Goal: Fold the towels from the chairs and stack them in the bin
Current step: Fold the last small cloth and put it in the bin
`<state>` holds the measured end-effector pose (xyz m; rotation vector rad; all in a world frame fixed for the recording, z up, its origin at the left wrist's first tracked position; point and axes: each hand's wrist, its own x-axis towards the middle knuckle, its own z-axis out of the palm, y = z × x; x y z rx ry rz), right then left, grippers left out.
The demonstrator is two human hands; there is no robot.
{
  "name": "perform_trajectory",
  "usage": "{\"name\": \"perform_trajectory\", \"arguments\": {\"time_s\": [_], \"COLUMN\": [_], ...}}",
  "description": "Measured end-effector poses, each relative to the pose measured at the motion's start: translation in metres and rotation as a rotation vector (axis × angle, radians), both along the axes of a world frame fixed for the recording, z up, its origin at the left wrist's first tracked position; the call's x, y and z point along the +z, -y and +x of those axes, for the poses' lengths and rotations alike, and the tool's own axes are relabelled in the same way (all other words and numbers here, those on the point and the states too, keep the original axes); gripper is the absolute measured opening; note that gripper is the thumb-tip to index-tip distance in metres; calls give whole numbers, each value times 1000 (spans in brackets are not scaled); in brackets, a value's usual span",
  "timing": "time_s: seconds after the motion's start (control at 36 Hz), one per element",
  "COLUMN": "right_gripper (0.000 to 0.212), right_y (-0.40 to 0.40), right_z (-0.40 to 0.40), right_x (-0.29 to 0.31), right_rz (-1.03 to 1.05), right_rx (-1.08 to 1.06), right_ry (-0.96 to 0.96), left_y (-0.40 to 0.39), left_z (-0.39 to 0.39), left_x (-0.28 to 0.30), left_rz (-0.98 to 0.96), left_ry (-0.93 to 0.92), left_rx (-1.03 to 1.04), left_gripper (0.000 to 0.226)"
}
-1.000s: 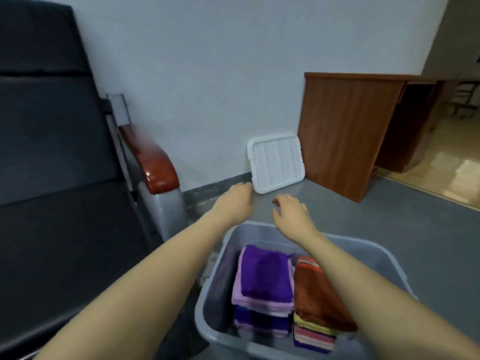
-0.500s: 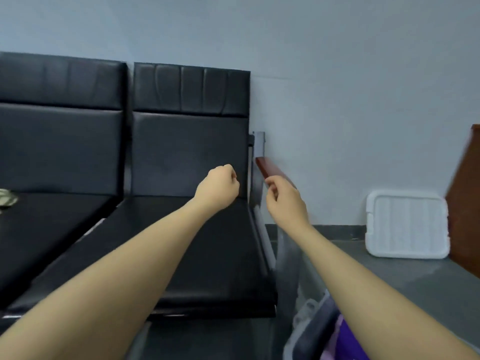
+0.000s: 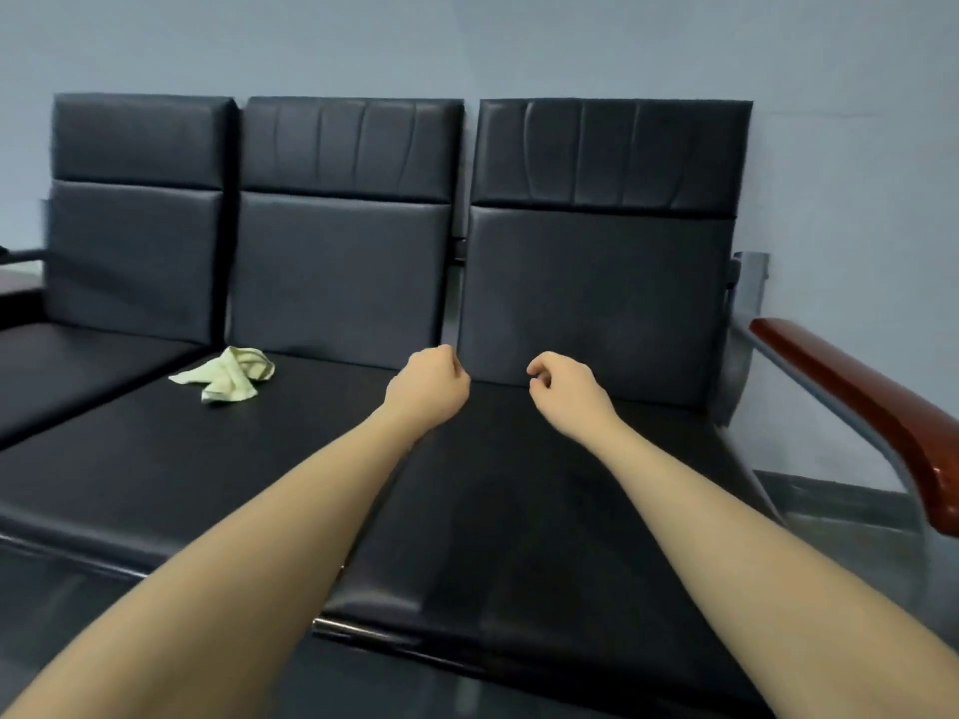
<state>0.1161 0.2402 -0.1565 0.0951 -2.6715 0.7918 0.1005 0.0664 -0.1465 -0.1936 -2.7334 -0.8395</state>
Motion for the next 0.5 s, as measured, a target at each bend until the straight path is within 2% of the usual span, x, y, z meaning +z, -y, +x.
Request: {"name": "perform_trajectory", "arguments": {"time_s": [0.11, 0.14, 0.19, 0.36, 0.5], "right_gripper": [25, 24, 24, 24, 30], "right_y": [61, 102, 113, 216, 264], "right_z": [-47, -75, -80, -152, -196], "right_x": [-12, -20, -21, -72, -107], "right_rz": [-18, -7, -23, -44, -27], "right_rx": [77, 120, 146, 320, 412], "right_ry": [40, 53, 56, 104, 167], "left_y": [60, 97, 106, 201, 252], "left_z": [-33, -52, -59, -118, -153], "left_x": [-15, -22, -26, -70, -99], "left_rz": [-12, -15, -31, -31, -29], "left_ry": [14, 30, 23, 54, 55], "left_rx": [75, 129, 135, 251, 314], "left_gripper": [20, 20, 22, 23, 25]}}
